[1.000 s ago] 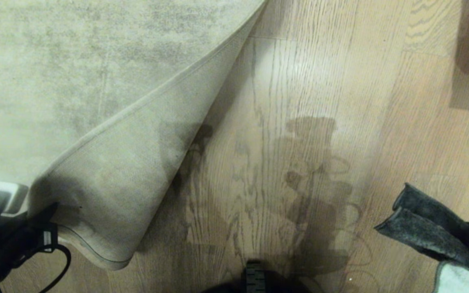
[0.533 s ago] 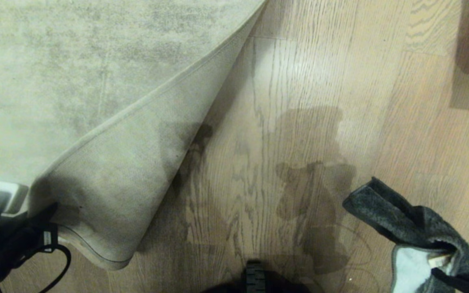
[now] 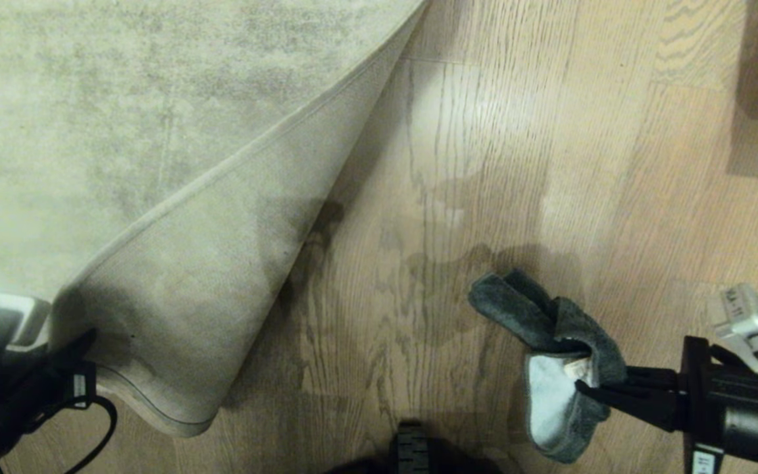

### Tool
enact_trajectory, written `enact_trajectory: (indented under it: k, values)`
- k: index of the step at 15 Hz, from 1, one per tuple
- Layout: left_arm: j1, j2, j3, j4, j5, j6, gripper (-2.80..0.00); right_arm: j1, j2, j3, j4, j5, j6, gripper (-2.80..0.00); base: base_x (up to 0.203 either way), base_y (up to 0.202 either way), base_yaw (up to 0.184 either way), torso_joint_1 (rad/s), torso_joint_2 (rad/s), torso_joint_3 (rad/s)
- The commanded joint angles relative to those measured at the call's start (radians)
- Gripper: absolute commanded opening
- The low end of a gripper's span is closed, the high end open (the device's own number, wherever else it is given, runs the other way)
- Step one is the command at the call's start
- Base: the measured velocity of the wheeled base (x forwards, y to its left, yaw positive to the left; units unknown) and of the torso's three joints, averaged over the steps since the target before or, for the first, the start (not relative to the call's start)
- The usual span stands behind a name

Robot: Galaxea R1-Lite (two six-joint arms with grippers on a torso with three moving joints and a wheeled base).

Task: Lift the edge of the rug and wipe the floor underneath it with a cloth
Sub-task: Wipe the floor under the carpet with a rag

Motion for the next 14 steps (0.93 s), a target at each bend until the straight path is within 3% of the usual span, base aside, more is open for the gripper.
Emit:
enact_trajectory:
  k: [1,8,14]
  values:
    - [0.0,0.004,-0.002,-0.007,0.0,0.0,-2.8,0.049,0.173,-0.002,-0.112,-0.011,-0.001,-2.8,0.0,0.0,0.0,0.0,0.0,0.0]
    - [0.0,0.017,0.001,-0.007,0.0,0.002,-2.8,0.146,0.47,-0.024,-0.46,-0.041,0.003,-2.8,0.0,0.0,0.0,0.0,0.0,0.0]
    - [0.0,0.037,-0.005,-0.012,-0.002,0.005,-2.8,0.274,0.611,-0.195,-0.465,-0.045,0.014,-2.8,0.0,0.0,0.0,0.0,0.0,0.0]
